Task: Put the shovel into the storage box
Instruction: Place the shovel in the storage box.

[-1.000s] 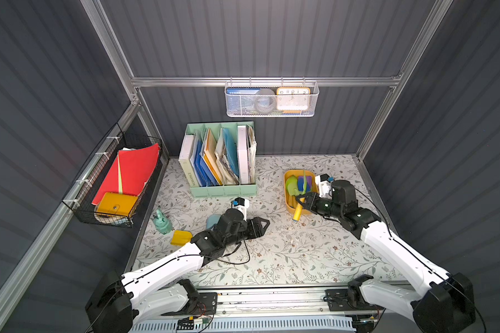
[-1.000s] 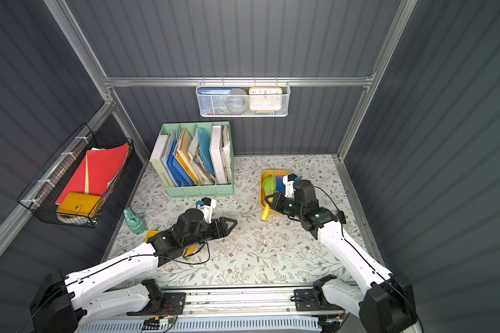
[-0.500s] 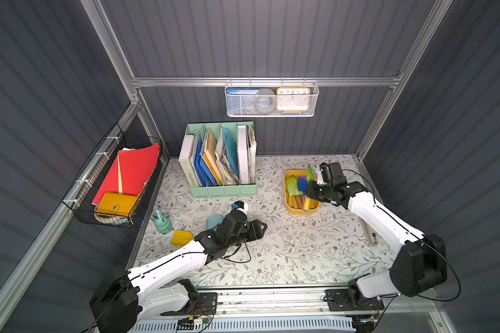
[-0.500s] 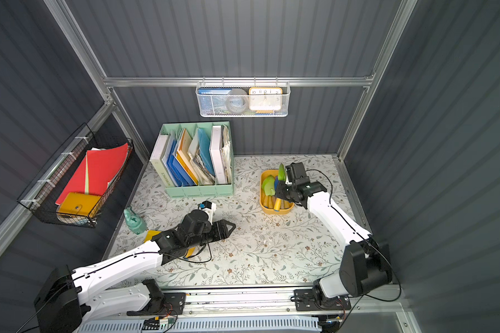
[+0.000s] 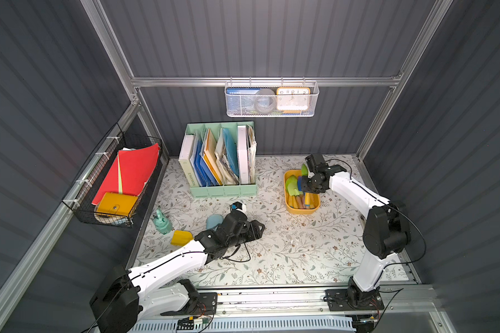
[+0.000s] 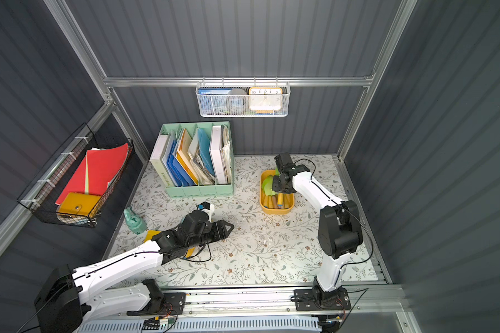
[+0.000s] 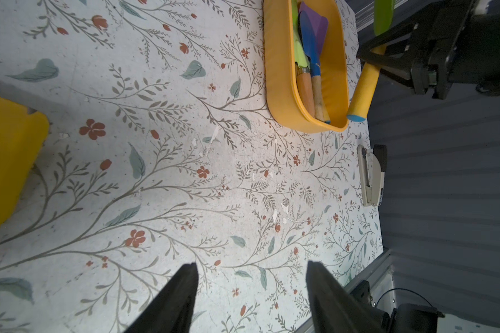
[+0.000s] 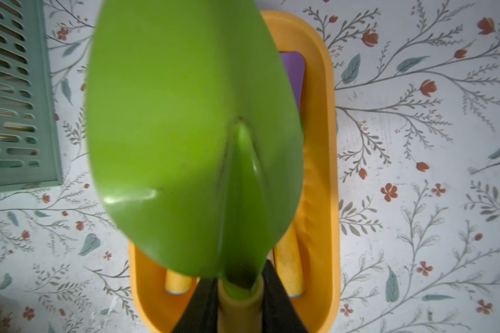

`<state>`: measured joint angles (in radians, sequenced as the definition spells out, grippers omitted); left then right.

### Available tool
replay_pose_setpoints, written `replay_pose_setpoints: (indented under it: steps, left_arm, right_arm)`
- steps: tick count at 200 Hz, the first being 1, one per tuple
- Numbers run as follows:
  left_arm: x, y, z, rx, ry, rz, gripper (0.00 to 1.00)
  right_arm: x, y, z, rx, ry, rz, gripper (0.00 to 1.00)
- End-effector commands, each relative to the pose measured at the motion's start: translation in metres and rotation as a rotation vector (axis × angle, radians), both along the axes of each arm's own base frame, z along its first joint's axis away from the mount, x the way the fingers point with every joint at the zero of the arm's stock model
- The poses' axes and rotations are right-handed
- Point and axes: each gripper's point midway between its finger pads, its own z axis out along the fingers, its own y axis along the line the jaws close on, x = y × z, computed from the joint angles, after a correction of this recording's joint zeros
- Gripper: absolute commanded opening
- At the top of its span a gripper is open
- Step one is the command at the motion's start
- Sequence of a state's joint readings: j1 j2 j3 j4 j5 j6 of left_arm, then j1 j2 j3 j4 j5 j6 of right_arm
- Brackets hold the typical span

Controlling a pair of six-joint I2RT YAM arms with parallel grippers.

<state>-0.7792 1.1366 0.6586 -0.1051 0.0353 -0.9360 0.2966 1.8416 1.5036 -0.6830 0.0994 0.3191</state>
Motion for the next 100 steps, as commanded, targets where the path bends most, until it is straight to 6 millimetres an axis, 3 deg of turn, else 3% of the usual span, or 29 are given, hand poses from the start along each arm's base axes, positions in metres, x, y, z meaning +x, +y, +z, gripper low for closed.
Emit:
replay_pose_setpoints:
  steps: [1,45,100]
  left_arm:
    - [0.003,0.004,0.000,0.019,0.012,0.024,0.65]
    - [0.004,0.005,-0.003,0.030,0.021,0.029,0.65]
    - [0.005,0.005,-0.003,0.031,0.023,0.031,0.65]
  right_arm:
    - [-0.001,-0.005,-0.012,-0.066,0.051,0.021,0.21]
    - [0.000,0.001,-0.036,-0.104,0.099,0.045,0.21]
    - [0.007,0.000,-0.047,-0.150,0.104,0.050,0.21]
